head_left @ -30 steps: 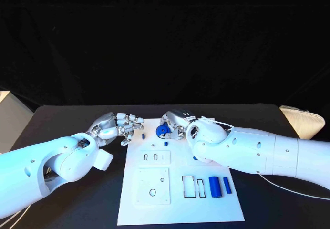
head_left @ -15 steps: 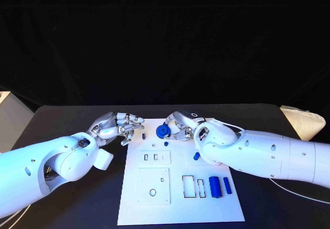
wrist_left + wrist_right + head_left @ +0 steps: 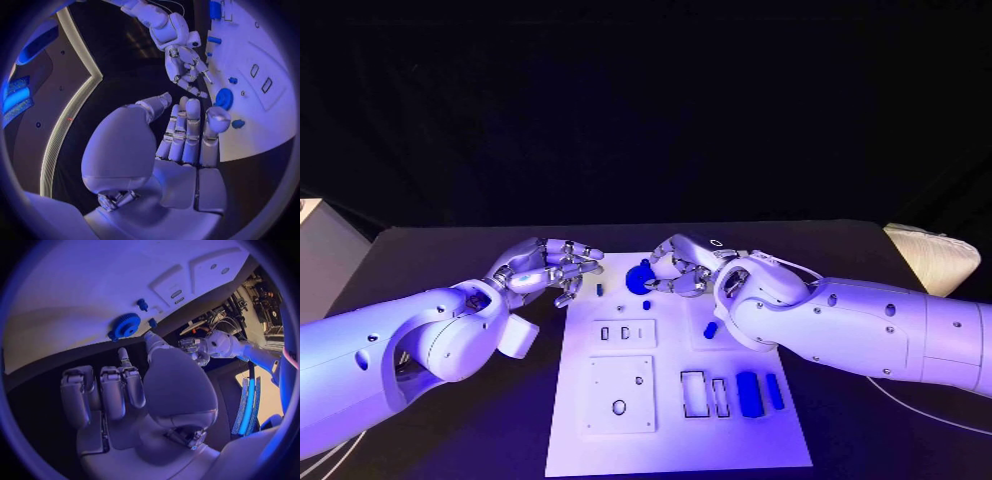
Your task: Assemble the parts on the task board
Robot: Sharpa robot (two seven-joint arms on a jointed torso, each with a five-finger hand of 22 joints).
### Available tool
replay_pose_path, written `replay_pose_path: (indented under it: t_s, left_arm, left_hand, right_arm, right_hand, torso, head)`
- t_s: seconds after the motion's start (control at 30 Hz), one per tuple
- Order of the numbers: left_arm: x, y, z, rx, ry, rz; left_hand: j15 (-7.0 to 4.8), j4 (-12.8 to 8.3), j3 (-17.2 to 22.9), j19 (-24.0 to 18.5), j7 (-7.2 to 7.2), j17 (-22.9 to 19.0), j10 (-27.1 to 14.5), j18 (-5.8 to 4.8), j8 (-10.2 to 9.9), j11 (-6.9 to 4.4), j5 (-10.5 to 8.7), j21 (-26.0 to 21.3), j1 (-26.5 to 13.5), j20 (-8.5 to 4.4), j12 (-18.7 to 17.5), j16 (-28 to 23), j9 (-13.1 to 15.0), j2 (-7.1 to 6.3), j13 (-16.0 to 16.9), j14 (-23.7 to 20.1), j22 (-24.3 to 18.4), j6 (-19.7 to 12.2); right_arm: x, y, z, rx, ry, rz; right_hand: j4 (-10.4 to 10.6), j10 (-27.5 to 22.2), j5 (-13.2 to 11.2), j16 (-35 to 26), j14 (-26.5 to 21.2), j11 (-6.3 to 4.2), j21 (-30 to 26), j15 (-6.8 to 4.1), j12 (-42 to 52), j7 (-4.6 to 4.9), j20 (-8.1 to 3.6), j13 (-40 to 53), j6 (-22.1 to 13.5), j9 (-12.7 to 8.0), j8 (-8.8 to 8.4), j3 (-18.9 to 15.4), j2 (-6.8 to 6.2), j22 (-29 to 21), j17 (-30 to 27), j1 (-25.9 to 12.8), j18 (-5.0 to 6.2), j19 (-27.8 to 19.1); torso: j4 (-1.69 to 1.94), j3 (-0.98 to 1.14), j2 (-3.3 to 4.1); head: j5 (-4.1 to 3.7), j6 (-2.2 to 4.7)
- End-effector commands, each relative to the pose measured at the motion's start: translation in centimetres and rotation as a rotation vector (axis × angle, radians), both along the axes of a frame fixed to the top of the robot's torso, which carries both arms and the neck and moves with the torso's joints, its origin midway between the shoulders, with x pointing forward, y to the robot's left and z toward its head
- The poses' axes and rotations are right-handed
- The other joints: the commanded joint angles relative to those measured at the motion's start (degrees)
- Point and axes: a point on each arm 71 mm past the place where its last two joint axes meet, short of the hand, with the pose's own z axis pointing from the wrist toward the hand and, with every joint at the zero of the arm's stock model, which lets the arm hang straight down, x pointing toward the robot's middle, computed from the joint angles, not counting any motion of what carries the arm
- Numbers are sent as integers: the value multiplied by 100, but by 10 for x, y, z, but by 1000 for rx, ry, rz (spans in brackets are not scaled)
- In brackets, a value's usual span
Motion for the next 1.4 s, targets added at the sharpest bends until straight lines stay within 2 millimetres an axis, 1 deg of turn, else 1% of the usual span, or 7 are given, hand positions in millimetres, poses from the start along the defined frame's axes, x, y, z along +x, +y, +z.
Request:
replay_pose_path:
  t_s: [0.03, 0.33, 0.43, 0.53, 0.93, 1.17, 1.4]
  left_arm:
    - [0, -3, 1, -11, -2, -18]
    - [0, -4, 1, -11, 0, -21]
    - [0, -3, 1, -10, 0, -21]
    - [0, -3, 1, -10, 0, -19]
    - [0, -2, 1, -9, 1, -17]
    - [1, -2, 1, -8, 1, -16]
    - [1, -1, 1, -7, 1, -14]
  left_hand:
    - [-8, -3, 22, -11, -19, 9, -34, -82, -5, 6, -21, 21, -28, 16, 34, 4, 10, 1, 5, -17, 5, -24]
    - [-9, -8, 30, -18, -17, 10, -35, -81, -4, 7, -21, 21, -30, 16, 37, 4, 12, 5, 9, -17, 0, -24]
    - [-9, -8, 30, -18, -17, 10, -35, -81, -4, 7, -21, 21, -30, 16, 37, 4, 12, 5, 9, -17, 0, -24]
    - [-9, -8, 30, -18, -17, 10, -35, -81, -4, 7, -21, 21, -30, 16, 37, 4, 12, 5, 9, -17, 0, -24]
    - [-9, -8, 30, -18, -17, 10, -35, -81, -4, 7, -21, 21, -30, 16, 37, 4, 12, 5, 9, -17, 0, -24]
    - [-9, -8, 30, -18, -17, 10, -35, -81, -4, 7, -21, 21, -30, 16, 37, 4, 12, 5, 9, -17, 0, -24]
    - [-9, -8, 30, -18, -17, 10, -35, -81, -4, 7, -21, 21, -30, 16, 37, 4, 12, 5, 9, -17, 0, -24]
  right_arm:
    - [3, 5, -6, 5, 73, 11]
    - [6, 15, -17, 0, 115, 17]
    - [6, 17, -21, -4, 127, 17]
    - [6, 17, -23, -9, 137, 16]
    - [8, 12, -27, -37, 145, -15]
    - [8, 10, -28, -65, 153, -23]
    - [5, 9, -27, -72, 139, -13]
  right_hand:
    - [-9, 294, 106, 30, 511, 30, 32, 44, 18, 2, 36, 1183, -35, -11, -24, 59, 23, 1508, 1171, -68, -39, 600]
    - [-20, 303, 212, 32, 512, 30, 32, 45, 26, 2, 39, 1194, -32, -22, -22, 136, 66, 1508, 1179, -65, -39, 600]
    - [-22, 302, 223, 33, 512, 29, 32, 45, 25, 1, 39, 1193, -30, -23, -21, 144, 66, 1508, 1180, -63, -39, 600]
    - [-22, 301, 229, 32, 512, 30, 32, 45, 24, 1, 39, 1192, -27, -23, -20, 147, 68, 1508, 1177, -63, -39, 600]
    - [-13, 301, 258, 31, 511, 30, 32, 44, 23, 2, 38, 1193, 18, -19, 1, 179, 87, 1508, 1175, -95, -39, 600]
    - [-14, 295, 259, 30, 511, 30, 32, 45, 19, 3, 38, 1187, 21, -19, 2, 180, 86, 1508, 1172, -98, -39, 600]
    - [-47, 310, 175, 34, 513, 30, 32, 46, 31, 3, 39, 1204, 57, -22, 12, 206, -2, 1508, 1185, -63, -39, 600]
  torso:
    - [1, -6, 2]
    - [12, -12, 14]
    - [-2, -13, 10]
    - [-9, -5, 10]
    - [-13, 1, 1]
    - [-9, -2, 1]
    - [-4, -1, 8]
  head:
    - [0, -4]
    - [13, -30]
    - [32, -49]
    - [36, -65]
    - [38, -75]
    - [36, -76]
    - [36, -82]
